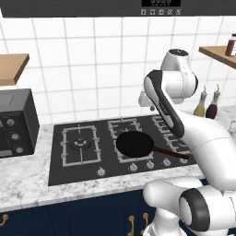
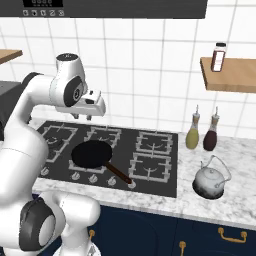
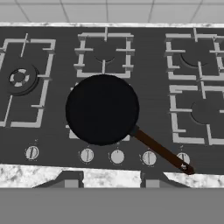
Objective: Pick the kettle from the counter and place it on a stove burner. Then turn the burner on.
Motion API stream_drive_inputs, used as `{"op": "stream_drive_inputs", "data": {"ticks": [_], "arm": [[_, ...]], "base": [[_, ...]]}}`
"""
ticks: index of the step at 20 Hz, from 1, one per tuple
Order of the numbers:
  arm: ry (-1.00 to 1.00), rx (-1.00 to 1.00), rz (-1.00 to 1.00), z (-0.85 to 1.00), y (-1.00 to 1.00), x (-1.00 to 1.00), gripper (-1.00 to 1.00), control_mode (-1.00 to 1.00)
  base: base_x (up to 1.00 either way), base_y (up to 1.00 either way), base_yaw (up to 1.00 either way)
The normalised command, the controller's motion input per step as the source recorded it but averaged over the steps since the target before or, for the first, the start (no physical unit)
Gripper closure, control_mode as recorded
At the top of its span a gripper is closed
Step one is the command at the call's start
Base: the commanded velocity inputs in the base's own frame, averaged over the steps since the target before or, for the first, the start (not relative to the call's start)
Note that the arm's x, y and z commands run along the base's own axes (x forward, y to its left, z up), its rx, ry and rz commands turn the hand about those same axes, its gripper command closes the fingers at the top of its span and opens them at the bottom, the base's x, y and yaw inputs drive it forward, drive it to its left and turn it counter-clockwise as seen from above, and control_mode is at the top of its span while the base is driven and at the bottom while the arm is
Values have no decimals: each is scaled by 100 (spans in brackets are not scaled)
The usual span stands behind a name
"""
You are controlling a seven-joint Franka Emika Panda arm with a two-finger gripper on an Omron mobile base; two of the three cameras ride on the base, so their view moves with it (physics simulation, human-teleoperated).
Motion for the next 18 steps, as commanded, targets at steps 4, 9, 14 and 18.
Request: {"op": "stream_drive_inputs", "data": {"ticks": [4,9,14,18], "arm": [[-2,3,0,0,-46,-4,-100,-100],[-7,8,0,0,-90,-18,-100,-100],[-6,2,0,-16,-99,-3,-100,-100],[-6,0,0,-29,-100,0,-100,-100]], "base": [[0,0,0],[0,0,0],[0,0,0],[0,0,0]]}}
